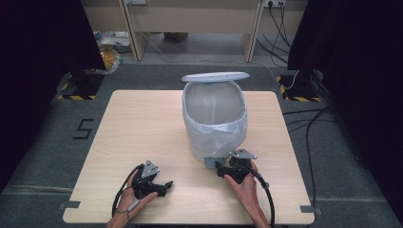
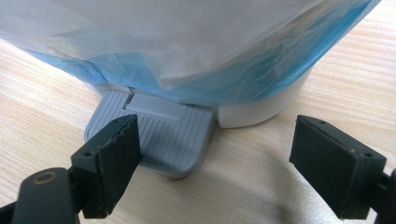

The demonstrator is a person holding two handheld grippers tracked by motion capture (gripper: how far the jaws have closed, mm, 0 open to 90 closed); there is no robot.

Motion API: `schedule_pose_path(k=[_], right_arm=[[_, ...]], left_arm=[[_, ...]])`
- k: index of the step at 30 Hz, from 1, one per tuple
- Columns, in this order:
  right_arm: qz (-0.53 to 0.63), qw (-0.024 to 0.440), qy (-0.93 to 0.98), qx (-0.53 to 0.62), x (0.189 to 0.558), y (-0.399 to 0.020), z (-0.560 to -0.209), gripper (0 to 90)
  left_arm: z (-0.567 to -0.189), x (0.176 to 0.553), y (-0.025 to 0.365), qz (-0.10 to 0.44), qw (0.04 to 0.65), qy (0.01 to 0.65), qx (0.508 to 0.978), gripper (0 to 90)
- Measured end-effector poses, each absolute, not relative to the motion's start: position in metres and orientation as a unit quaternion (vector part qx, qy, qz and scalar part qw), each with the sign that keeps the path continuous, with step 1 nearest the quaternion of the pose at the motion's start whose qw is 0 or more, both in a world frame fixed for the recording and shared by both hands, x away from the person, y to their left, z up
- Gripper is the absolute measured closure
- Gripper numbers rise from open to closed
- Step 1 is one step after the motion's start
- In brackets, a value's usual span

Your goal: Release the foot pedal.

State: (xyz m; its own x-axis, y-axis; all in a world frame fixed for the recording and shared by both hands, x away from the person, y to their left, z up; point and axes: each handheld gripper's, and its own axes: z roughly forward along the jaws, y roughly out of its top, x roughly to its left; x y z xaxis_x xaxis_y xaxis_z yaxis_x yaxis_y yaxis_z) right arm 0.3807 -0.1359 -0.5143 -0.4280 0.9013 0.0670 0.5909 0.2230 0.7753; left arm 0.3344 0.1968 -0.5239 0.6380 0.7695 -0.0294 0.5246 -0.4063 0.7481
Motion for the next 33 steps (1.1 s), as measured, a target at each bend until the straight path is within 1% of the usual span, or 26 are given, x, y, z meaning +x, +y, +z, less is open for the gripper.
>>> schedule_pose_path(k=[19,25,31,33], right_arm=[[0.382,0.215,0.756,0.485,0.377,-0.136,-0.511,17.0],[0.404,0.199,0.744,0.494,0.378,-0.142,-0.505,15.9],[0.402,0.199,0.75,0.487,0.377,-0.146,-0.503,16.2],[0.397,0.206,0.754,0.48,0.376,-0.148,-0.502,16.6]], left_arm=[[-0.524,0.334,0.197,0.162,0.377,0.393,0.823,14.5],[-0.524,0.334,0.197,0.162,0.377,0.393,0.823,14.6],[-0.524,0.335,0.197,0.162,0.377,0.393,0.823,14.5],[-0.524,0.335,0.197,0.161,0.378,0.394,0.822,14.6]])
